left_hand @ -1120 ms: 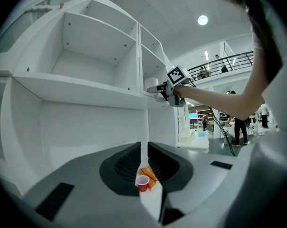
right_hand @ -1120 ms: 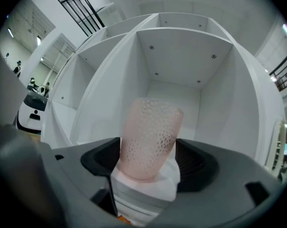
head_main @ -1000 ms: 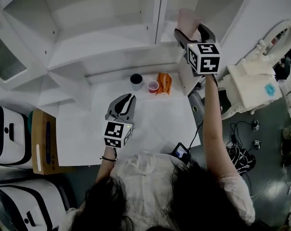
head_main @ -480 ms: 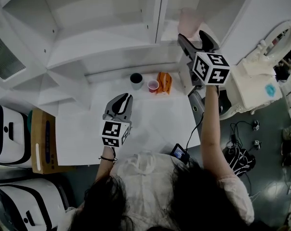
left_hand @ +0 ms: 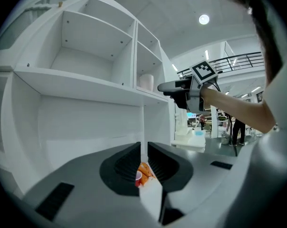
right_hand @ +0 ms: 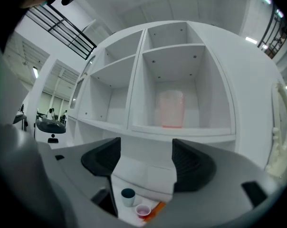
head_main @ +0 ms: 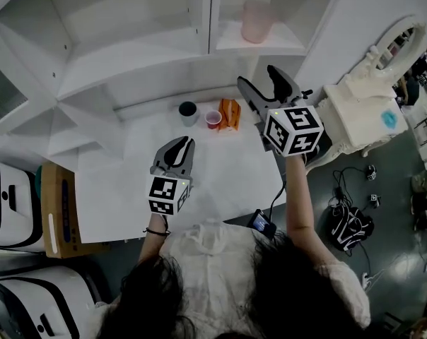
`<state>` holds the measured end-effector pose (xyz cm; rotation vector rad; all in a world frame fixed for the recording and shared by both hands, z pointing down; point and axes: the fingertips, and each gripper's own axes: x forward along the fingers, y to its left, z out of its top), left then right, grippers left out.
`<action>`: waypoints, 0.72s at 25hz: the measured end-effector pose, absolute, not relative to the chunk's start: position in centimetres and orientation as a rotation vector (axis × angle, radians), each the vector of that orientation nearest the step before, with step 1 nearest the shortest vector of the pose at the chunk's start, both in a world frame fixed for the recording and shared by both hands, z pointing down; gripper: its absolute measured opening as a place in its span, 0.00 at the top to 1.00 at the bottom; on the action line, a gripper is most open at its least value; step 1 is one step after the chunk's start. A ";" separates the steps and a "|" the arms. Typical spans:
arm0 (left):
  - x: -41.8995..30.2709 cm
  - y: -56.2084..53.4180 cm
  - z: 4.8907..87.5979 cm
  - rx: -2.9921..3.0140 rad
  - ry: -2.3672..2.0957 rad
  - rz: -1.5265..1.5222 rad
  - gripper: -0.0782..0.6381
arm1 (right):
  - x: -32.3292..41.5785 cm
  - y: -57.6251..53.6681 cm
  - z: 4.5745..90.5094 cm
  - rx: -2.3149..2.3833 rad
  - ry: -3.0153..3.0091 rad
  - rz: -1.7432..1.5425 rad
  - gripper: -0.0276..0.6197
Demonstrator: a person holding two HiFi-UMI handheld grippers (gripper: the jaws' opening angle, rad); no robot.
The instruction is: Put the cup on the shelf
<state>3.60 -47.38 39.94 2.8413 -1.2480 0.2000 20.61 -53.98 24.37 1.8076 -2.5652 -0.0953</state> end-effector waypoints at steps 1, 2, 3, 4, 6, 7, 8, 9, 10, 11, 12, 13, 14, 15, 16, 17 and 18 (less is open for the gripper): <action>3.9 -47.0 40.0 2.843 -1.242 0.199 0.83 | 20.4 -53.4 25.5 1.799 -2.568 -0.062 0.43; 4.1 -46.7 40.0 2.844 -1.238 0.199 0.83 | 20.2 -52.8 26.7 1.792 -2.571 -0.024 0.43; 4.3 -46.2 40.0 2.844 -1.235 0.199 0.83 | 20.1 -52.1 27.9 1.787 -2.573 0.016 0.44; 4.5 -45.8 40.1 2.844 -1.234 0.198 0.83 | 19.9 -51.4 29.0 1.784 -2.577 0.058 0.44; 4.7 -44.7 40.2 2.843 -1.234 0.195 0.83 | 19.6 -49.7 31.0 1.773 -2.594 0.140 0.44; 4.8 -44.1 40.2 2.841 -1.237 0.194 0.83 | 19.3 -48.9 31.9 1.762 -2.608 0.177 0.44; 4.9 -43.5 40.3 2.837 -1.240 0.195 0.83 | 19.1 -48.0 32.7 1.750 -2.623 0.210 0.44; 5.0 -43.0 40.5 2.831 -1.245 0.198 0.83 | 18.9 -47.2 33.5 1.737 -2.634 0.241 0.44; 5.0 -42.5 40.8 2.823 -1.253 0.201 0.83 | 18.7 -46.4 34.3 1.727 -2.641 0.269 0.44; 5.0 -41.9 41.0 2.814 -1.262 0.205 0.83 | 18.6 -45.6 35.1 1.718 -2.645 0.295 0.44; 4.9 -41.2 41.3 2.805 -1.271 0.208 0.83 | 18.4 -44.8 36.0 1.708 -2.647 0.321 0.44; 4.8 -40.5 41.6 2.795 -1.280 0.211 0.83 | 18.2 -43.9 36.8 1.696 -2.650 0.346 0.44; 4.7 -39.7 41.9 2.786 -1.290 0.213 0.83 | 17.9 -43.0 37.6 1.679 -2.654 0.370 0.44; 4.5 -39.0 42.2 2.777 -1.300 0.217 0.83 | 17.6 -41.9 38.4 1.660 -2.658 0.395 0.44; 4.4 -38.2 42.4 2.768 -1.311 0.221 0.83 | 17.3 -40.9 39.2 1.642 -2.660 0.418 0.44; 4.3 -37.4 42.6 2.759 -1.321 0.226 0.83 | 17.1 -39.9 39.9 1.627 -2.660 0.440 0.44; 4.2 -36.7 42.8 2.749 -1.332 0.232 0.83 | 16.9 -38.9 40.5 1.615 -2.660 0.460 0.44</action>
